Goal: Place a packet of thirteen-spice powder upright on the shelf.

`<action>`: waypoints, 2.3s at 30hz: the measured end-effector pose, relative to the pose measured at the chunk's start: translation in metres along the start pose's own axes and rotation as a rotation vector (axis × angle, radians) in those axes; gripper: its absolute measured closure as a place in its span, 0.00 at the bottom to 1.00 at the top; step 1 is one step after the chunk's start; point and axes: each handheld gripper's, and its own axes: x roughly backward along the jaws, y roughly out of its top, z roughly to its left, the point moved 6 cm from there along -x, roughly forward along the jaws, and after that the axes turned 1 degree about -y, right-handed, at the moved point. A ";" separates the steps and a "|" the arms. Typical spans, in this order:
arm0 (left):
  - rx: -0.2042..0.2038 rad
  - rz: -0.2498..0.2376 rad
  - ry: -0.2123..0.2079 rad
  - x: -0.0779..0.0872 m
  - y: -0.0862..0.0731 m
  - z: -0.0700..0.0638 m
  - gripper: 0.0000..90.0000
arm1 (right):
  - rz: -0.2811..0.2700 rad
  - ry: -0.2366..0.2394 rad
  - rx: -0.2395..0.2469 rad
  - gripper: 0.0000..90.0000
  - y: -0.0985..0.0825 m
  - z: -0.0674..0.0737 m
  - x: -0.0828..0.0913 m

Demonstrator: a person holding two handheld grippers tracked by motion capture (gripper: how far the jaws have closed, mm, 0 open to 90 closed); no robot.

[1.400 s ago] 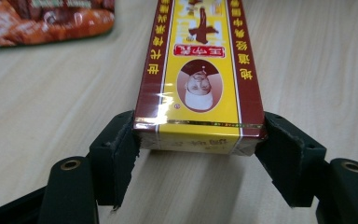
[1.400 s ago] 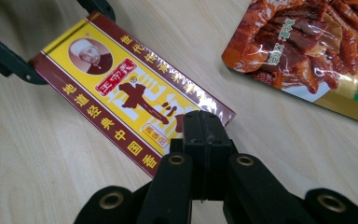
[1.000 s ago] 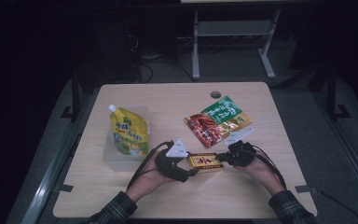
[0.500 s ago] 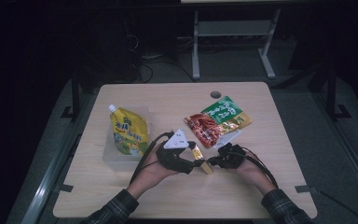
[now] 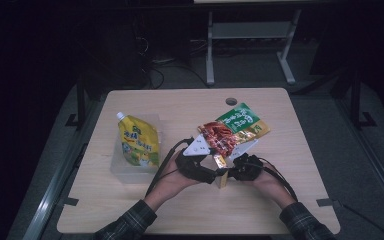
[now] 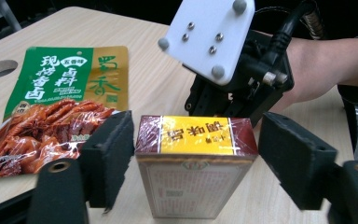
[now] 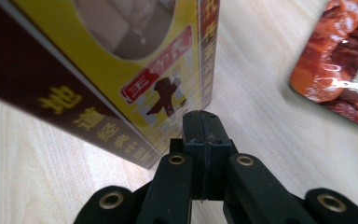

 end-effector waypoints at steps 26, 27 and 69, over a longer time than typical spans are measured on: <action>0.055 0.111 -0.014 0.048 -0.066 -0.018 0.22 | 0.013 0.031 0.011 1.00 -0.024 0.038 0.019; 0.056 0.116 -0.019 0.049 -0.069 -0.019 0.22 | 0.015 0.029 0.003 1.00 -0.023 0.039 0.017; 0.059 0.210 -0.045 0.046 -0.097 -0.029 0.21 | -0.171 0.013 -0.035 0.49 0.018 0.007 0.052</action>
